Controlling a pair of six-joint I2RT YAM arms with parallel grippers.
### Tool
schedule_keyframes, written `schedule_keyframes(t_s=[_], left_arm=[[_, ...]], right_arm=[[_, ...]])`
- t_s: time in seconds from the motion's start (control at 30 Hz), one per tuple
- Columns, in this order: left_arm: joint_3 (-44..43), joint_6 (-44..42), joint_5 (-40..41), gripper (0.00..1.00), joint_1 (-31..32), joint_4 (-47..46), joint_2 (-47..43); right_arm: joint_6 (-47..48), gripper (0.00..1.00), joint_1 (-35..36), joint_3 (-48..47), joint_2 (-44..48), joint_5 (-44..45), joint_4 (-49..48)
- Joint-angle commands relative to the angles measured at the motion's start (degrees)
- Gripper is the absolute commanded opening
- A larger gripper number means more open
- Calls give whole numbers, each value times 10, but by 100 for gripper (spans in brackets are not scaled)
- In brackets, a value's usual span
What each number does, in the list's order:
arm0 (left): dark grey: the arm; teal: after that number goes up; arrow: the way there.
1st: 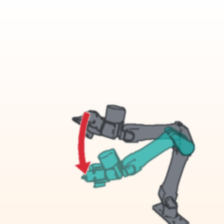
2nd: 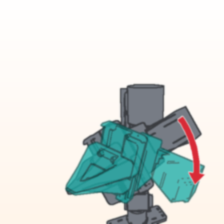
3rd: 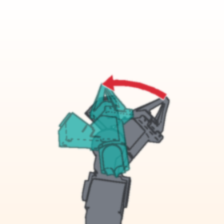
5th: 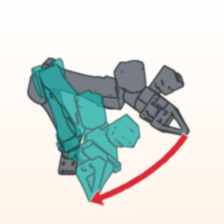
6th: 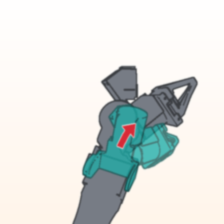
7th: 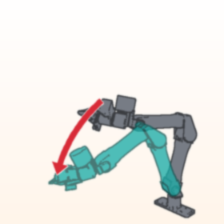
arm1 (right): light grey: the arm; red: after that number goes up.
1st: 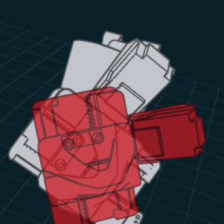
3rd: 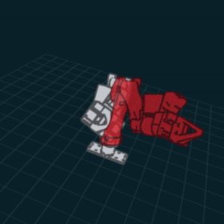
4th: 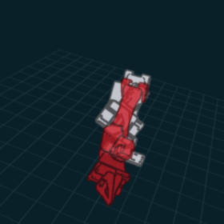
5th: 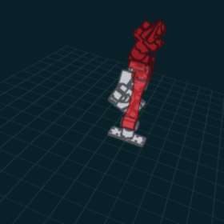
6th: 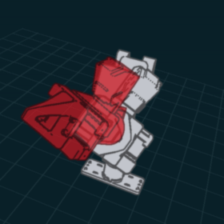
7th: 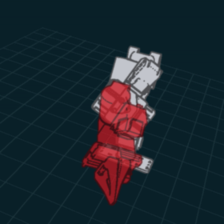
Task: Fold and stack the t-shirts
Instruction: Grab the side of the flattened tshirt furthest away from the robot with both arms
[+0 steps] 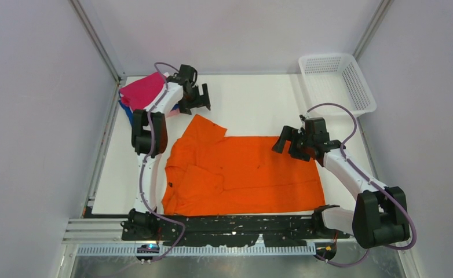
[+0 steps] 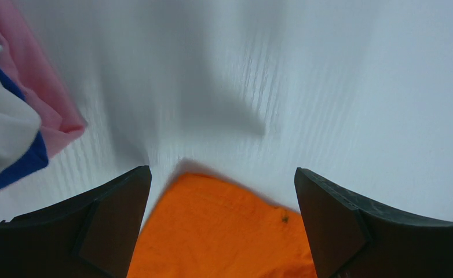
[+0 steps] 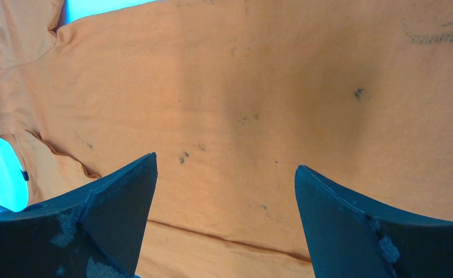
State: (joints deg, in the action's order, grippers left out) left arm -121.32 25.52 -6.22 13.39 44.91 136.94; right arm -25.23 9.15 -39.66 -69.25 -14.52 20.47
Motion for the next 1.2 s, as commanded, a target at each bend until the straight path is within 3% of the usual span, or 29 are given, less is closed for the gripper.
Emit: schedule_keyframes(t_s=[0.0,0.27,0.47,0.63,0.77,0.83,0.9,1.17], left_arm=[[33,1,-38,99,1,19,-17],[115,-1,-36,95,13,-4,-60],[113,-4,-44,78,22,14,-59],[112,0,-39,51,29,19,-59],[92,0,-29,22,30,33,-49],[84,-6,-21,16,31,39,-46],[78,-14,-14,1,33,45,-43],[119,-35,3,0,34,17,-95]], right_arm=[[12,95,-4,-17,13,-12,-26],[15,95,-5,-9,30,-7,-16],[24,95,-9,4,54,6,-8],[31,95,-13,7,66,9,0],[33,96,-17,8,72,22,9],[33,95,-20,8,73,34,15],[33,95,-23,7,74,47,19],[18,95,-31,-50,20,190,60]])
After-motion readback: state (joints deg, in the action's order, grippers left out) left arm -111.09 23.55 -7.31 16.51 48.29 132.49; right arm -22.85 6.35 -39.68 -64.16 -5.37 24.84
